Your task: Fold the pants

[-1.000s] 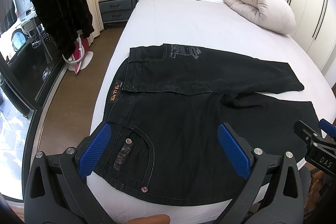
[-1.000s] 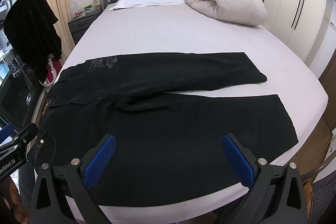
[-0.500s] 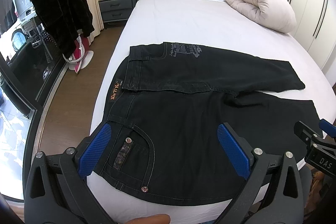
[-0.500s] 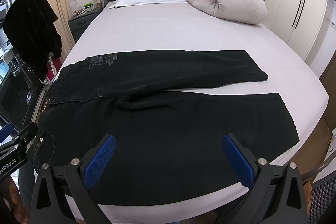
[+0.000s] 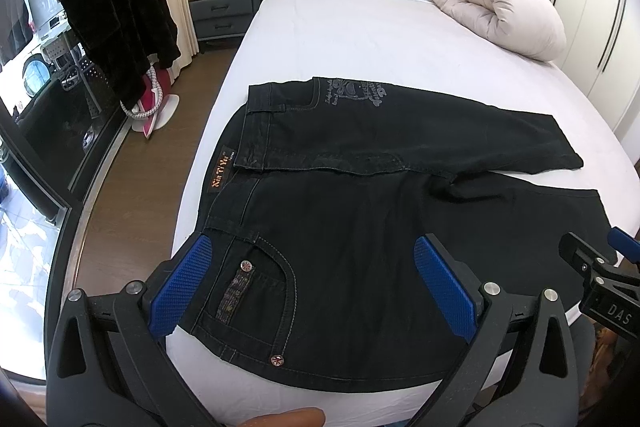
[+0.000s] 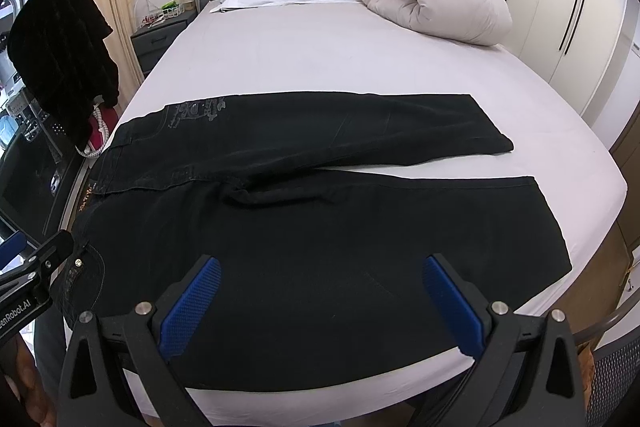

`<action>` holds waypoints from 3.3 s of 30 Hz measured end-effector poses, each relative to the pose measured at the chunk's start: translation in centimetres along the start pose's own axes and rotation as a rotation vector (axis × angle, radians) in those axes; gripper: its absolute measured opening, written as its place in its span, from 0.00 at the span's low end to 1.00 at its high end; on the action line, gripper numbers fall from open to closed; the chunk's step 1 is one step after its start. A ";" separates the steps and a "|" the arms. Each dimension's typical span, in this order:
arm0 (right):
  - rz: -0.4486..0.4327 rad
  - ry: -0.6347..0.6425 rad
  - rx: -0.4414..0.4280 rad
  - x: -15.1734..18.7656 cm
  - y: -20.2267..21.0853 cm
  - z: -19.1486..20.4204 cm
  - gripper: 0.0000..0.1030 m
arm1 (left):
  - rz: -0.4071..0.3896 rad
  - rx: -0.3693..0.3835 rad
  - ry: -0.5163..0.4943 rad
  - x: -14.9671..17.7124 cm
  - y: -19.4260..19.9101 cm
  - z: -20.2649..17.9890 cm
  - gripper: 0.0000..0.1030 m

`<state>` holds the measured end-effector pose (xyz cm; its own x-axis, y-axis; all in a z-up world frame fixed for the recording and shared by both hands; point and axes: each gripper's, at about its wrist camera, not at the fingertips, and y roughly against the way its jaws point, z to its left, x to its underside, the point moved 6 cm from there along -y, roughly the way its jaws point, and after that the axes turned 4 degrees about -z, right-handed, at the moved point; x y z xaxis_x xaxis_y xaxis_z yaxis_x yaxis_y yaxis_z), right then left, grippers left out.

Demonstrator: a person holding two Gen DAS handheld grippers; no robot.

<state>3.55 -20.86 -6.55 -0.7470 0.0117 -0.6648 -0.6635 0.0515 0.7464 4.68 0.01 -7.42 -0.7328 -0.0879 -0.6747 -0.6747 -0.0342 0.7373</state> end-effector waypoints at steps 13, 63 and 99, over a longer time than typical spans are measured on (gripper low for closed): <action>0.005 0.006 -0.002 0.2 0.0 0.2 1.00 | 0.015 -0.007 -0.006 0.2 -0.8 -0.1 1.00; 0.045 0.071 -0.169 -3.2 -4.9 2.9 1.00 | 0.077 0.092 -0.087 -2.8 -10.6 2.5 1.00; 0.050 0.453 -0.636 -15.3 -20.2 7.2 0.60 | 0.416 0.517 -0.575 -19.9 -37.5 -0.6 0.15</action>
<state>28.73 -14.94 -11.69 -0.6306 -0.4169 -0.6546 -0.4232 -0.5224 0.7403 44.58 2.43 -21.63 -0.7650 0.5272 -0.3699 -0.1959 0.3566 0.9135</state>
